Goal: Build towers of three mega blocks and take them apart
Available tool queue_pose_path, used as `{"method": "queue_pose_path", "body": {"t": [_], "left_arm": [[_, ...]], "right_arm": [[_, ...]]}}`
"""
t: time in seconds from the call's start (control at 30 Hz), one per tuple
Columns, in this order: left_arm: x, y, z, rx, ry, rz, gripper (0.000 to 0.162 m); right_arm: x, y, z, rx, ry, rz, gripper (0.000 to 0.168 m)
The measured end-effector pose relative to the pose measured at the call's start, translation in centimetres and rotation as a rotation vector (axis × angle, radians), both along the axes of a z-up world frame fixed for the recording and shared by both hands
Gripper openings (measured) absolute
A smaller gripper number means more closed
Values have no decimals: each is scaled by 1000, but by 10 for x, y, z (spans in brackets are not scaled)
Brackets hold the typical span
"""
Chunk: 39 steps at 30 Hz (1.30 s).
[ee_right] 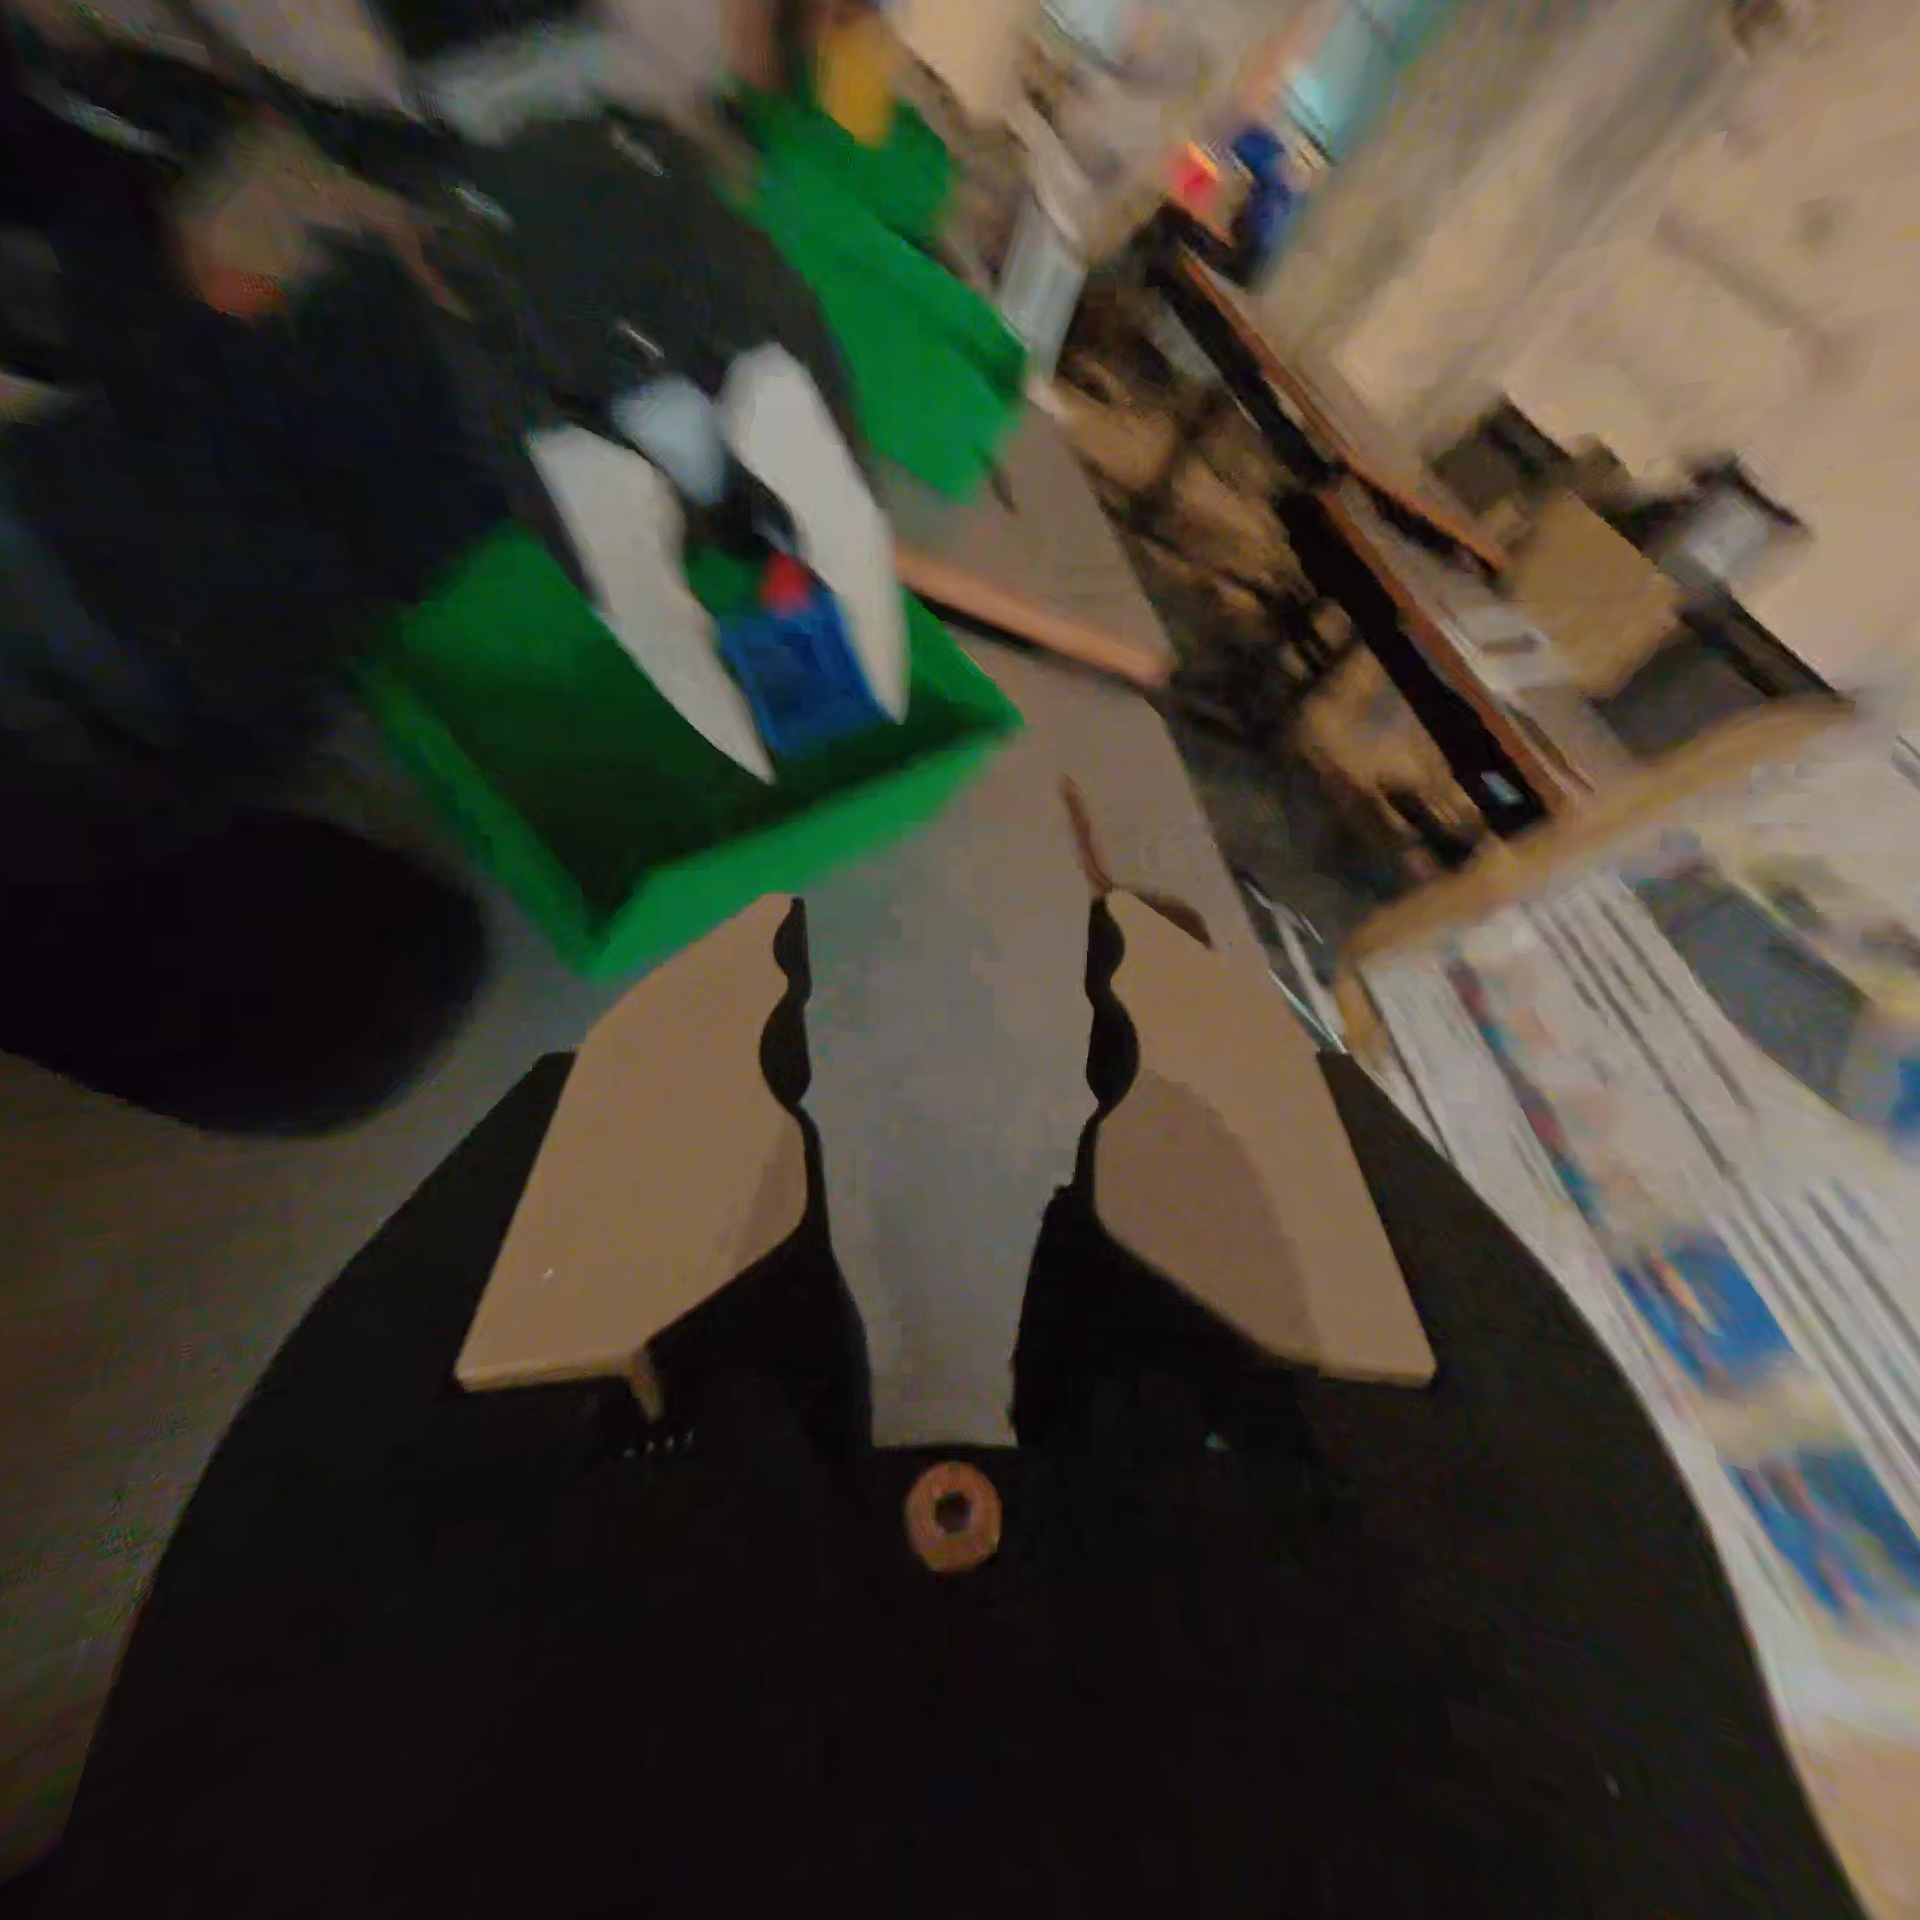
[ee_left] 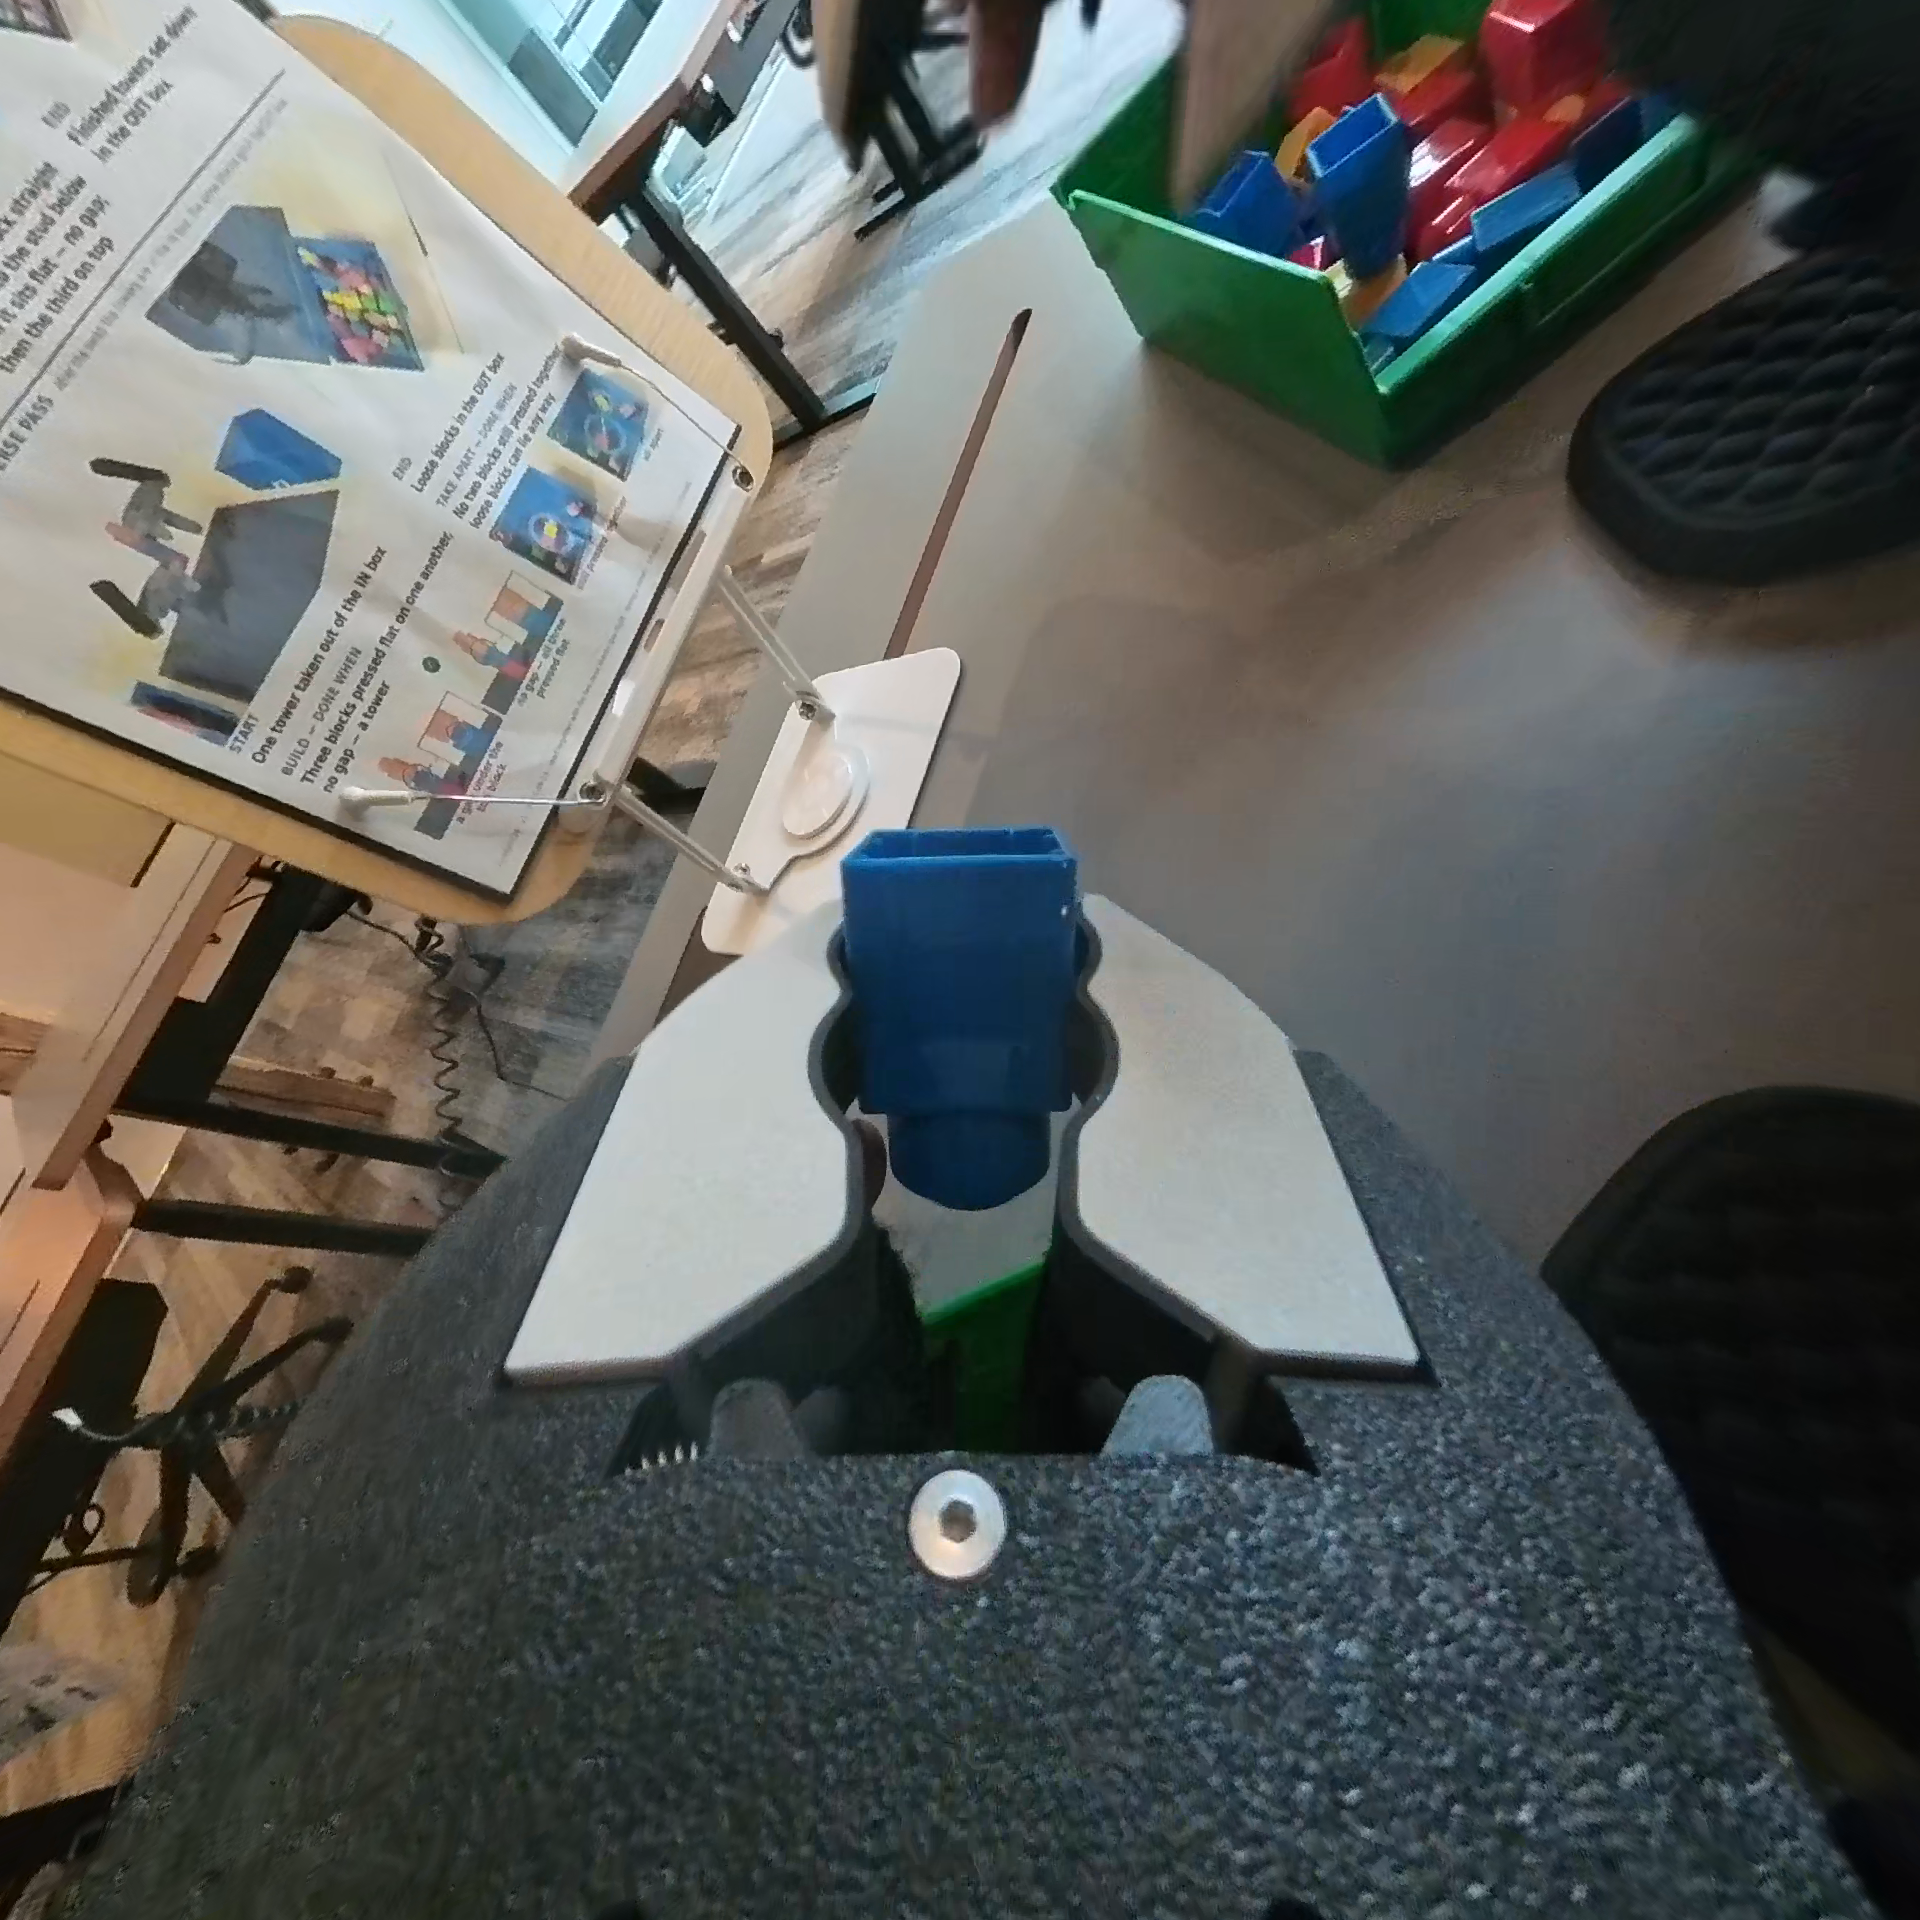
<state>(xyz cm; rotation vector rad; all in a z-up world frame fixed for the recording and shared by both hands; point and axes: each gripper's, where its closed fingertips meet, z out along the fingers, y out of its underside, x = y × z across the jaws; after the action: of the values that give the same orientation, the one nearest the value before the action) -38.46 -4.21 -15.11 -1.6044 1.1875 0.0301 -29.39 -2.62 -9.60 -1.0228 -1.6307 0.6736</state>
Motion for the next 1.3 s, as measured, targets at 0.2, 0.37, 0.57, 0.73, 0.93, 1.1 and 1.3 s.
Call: {"method": "queue_pose_path", "body": {"t": [0.2,0.37,0.57,0.73,0.93,1.1,1.3], "left_arm": [[16,-1,-2,-12,27,-54,36],[35,-5,-6,-36,55,-125,35],[48,-7,-10,-50,87,-174,36],[44,5,9,-12,-30,-93,47],[-17,25,74,204,-386,206,58],[-126,9,94,286,-648,651,53],[-204,-32,67,241,-678,947,53]], "right_arm": [[-55,-38,-22,77,12,167,50],[-55,-43,-35,94,-21,241,45],[-55,-46,-42,149,-45,259,33],[-50,-34,-22,154,37,182,33],[4,23,12,207,77,-126,33],[99,84,25,237,1,-544,33],[241,126,-1,114,-194,-1096,33]]}}
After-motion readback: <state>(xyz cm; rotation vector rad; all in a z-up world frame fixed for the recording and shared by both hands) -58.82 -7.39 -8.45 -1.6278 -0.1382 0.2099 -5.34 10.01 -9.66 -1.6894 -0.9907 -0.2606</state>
